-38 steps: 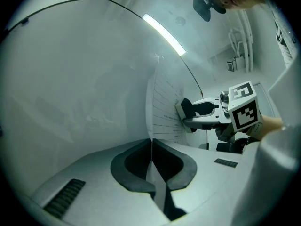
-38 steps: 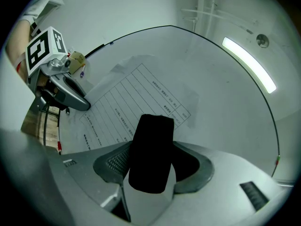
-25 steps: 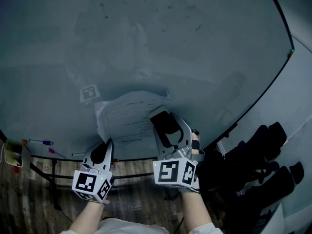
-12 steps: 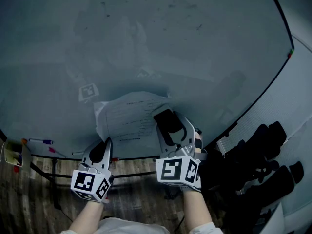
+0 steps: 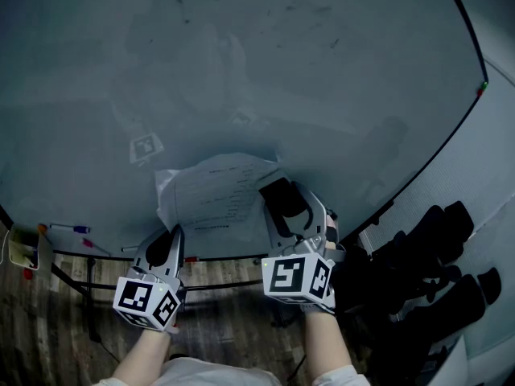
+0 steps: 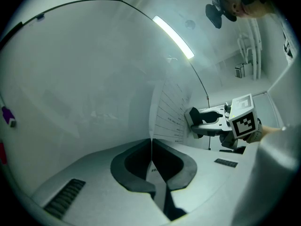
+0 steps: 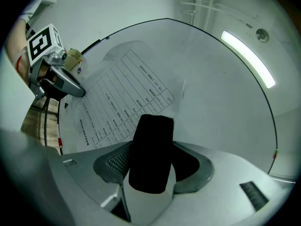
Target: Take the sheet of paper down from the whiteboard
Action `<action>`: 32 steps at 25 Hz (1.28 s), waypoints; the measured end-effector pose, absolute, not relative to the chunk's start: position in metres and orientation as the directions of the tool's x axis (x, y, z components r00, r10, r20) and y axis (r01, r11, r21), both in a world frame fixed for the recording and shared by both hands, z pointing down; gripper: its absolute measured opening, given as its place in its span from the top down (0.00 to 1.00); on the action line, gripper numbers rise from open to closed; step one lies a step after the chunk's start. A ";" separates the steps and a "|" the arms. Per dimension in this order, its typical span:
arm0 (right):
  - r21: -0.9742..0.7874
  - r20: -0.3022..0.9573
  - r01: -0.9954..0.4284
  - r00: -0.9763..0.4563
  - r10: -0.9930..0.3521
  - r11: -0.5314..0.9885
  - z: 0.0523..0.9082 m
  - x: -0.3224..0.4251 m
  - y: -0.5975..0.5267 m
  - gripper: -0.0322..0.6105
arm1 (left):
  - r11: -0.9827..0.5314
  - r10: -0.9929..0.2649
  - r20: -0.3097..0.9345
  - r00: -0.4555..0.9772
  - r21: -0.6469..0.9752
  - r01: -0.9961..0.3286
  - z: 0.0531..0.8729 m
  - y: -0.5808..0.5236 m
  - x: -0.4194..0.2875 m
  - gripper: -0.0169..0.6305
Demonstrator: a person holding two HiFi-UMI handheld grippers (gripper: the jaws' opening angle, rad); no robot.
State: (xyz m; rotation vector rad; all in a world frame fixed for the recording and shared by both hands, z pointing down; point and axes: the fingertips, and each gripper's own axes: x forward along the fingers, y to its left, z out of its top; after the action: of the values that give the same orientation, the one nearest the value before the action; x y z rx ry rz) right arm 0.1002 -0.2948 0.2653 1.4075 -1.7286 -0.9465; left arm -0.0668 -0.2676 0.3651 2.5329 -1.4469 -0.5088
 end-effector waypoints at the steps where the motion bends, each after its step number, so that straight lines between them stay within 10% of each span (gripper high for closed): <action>1: 0.871 0.073 -0.470 -0.159 -0.984 0.141 0.265 0.100 -0.295 0.54 | -0.510 -0.860 -0.205 0.468 0.320 -0.798 0.366 -0.267 -0.068 0.95; 32: 0.865 0.076 -0.486 -0.117 -0.990 0.124 0.270 0.107 -0.295 0.54 | -0.450 -0.893 -0.206 0.401 0.342 -0.825 0.375 -0.262 -0.093 0.95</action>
State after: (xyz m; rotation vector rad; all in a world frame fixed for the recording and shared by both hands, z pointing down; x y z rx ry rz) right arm 0.1074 -0.2950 0.2704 1.4453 -1.7003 -0.9106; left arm -0.0935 -0.2618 0.3751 2.4688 -1.5316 -0.5384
